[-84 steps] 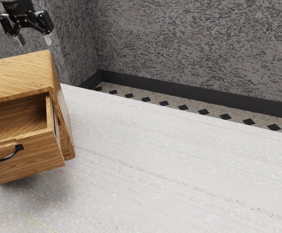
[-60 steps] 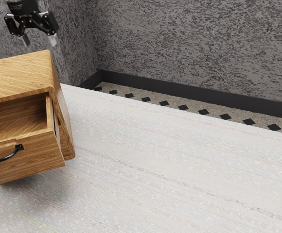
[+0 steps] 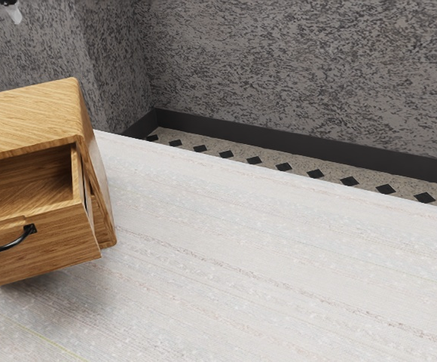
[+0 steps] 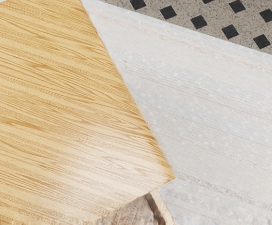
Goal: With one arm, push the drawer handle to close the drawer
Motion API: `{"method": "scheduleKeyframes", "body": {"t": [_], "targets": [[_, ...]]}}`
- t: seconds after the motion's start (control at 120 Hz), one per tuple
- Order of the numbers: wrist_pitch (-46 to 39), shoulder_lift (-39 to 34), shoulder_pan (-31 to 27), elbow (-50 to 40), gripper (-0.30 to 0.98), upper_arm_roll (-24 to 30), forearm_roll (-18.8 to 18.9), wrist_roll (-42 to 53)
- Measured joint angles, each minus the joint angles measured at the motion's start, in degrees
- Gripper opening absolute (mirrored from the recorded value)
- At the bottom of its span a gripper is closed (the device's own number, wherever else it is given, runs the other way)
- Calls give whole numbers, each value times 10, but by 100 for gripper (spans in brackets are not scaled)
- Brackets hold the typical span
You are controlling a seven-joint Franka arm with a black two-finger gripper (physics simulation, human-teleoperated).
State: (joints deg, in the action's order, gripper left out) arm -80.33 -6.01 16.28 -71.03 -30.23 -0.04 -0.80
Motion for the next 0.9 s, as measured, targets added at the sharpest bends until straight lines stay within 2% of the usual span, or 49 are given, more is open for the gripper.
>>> {"method": "scheduleKeyframes", "body": {"t": [0.042,0.067,0.108,0.158,0.2,0.242,0.358,0.467,0.575,0.717,0.9], "targets": [[11,-43,46,-52,67,11,11,-2],[14,-75,53,-97,66,25,17,-3],[13,-135,18,-184,67,78,24,-5],[8,-217,-64,-291,67,179,31,-8],[4,-271,-88,-366,67,224,34,-9],[-1,-320,-83,-435,67,245,37,-11],[-13,-440,-5,-592,67,265,40,-15],[-17,-501,62,-657,67,288,40,-17],[-12,-548,77,-717,67,301,32,-21],[-9,-564,87,-727,67,296,-3,-78],[-25,-564,86,-767,67,302,-79,-225]]}}
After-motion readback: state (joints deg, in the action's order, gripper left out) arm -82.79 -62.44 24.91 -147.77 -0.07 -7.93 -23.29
